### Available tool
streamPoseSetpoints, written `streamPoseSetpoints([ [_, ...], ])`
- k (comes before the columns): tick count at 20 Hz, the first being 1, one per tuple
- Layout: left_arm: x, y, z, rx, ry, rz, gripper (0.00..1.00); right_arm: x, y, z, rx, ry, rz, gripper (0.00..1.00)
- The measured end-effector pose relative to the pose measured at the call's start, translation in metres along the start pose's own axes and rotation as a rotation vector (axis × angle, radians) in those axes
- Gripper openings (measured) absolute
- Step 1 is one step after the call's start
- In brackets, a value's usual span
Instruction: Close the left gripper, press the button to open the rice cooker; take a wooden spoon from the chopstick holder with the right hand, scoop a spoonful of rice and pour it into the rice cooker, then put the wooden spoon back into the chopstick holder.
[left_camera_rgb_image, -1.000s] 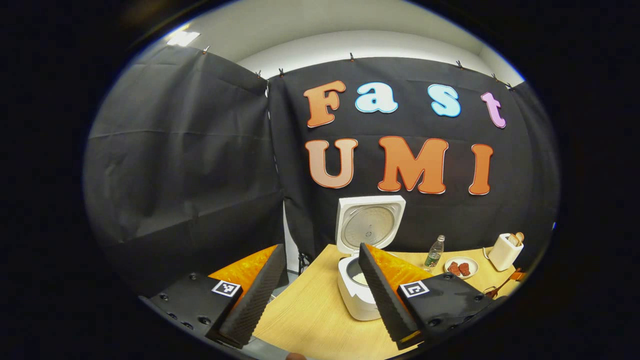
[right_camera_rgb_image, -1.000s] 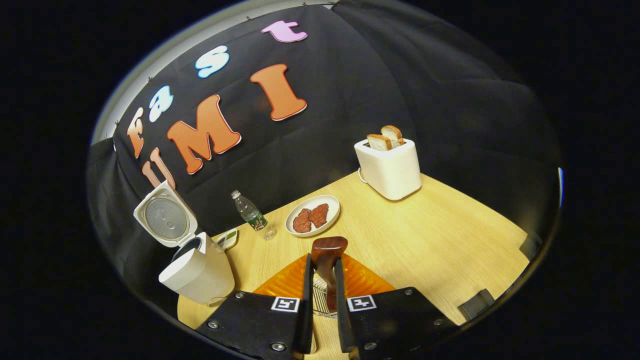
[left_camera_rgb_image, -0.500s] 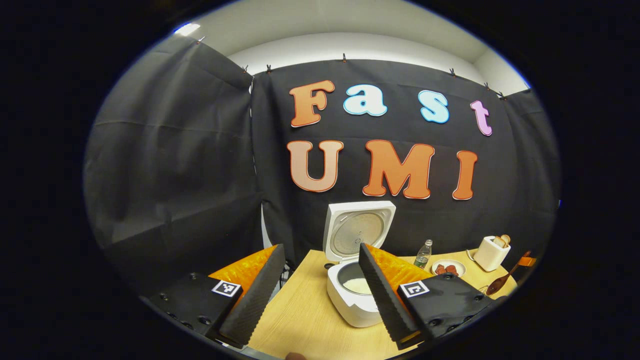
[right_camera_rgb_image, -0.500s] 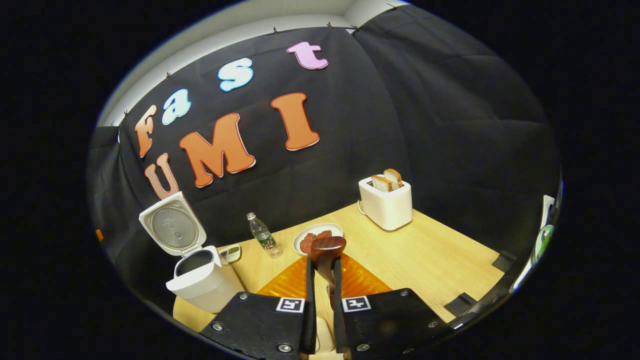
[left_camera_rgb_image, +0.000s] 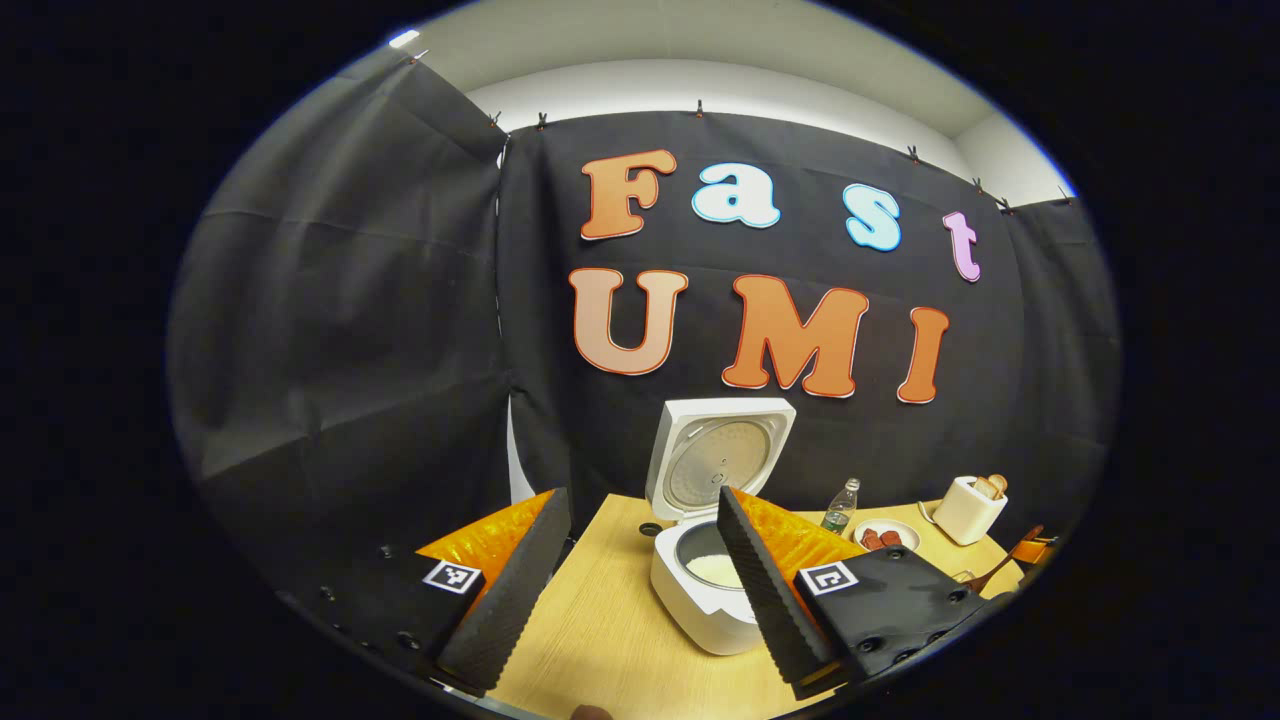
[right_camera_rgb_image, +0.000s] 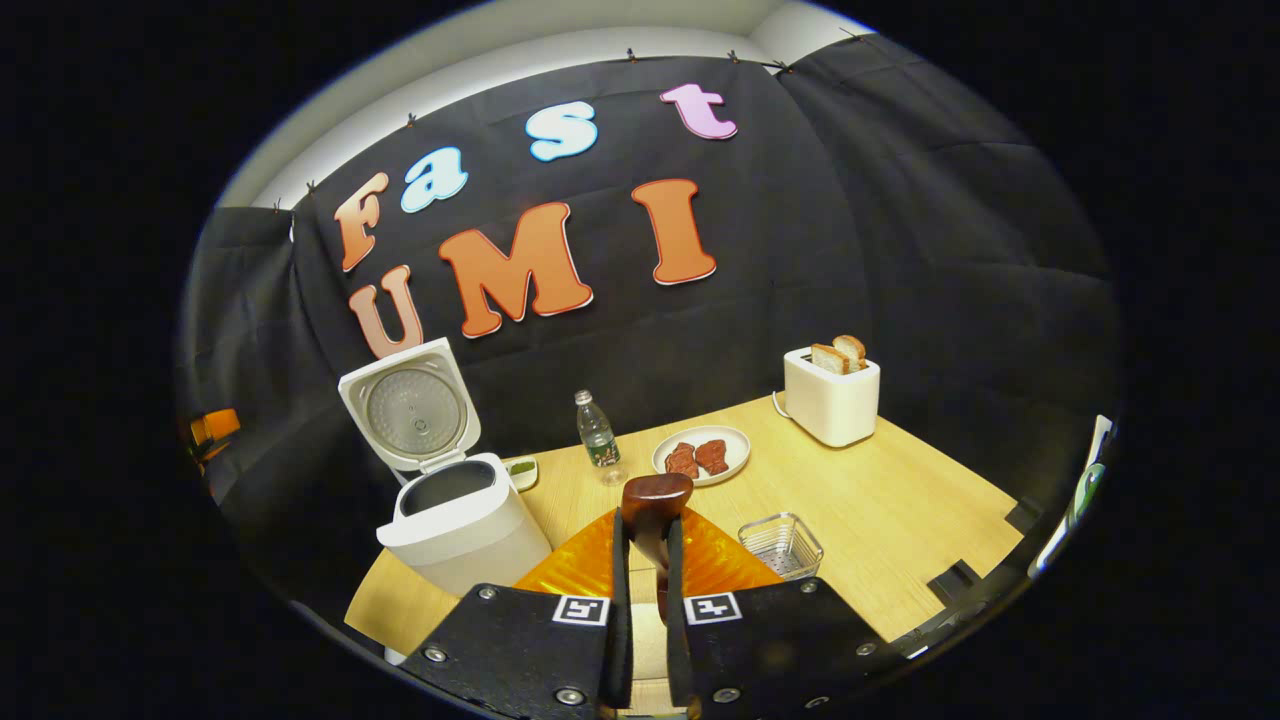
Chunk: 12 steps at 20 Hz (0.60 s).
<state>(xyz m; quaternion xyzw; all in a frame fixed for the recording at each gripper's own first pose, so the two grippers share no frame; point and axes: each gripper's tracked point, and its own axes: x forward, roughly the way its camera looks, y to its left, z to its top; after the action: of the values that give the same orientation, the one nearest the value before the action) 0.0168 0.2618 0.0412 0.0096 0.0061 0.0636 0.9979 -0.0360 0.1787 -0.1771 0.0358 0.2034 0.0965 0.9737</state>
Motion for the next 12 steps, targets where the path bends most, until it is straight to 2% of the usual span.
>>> streamPoseSetpoints([
  [5, -0.004, 0.010, -0.009, 0.030, 0.011, 0.001, 1.00, 0.008, 0.008, -0.050, -0.137, 0.088, -0.019, 0.13],
  [12, -0.007, 0.019, -0.025, 0.012, 0.053, -0.003, 1.00, 0.004, 0.009, -0.084, -0.294, 0.179, -0.057, 0.13],
])
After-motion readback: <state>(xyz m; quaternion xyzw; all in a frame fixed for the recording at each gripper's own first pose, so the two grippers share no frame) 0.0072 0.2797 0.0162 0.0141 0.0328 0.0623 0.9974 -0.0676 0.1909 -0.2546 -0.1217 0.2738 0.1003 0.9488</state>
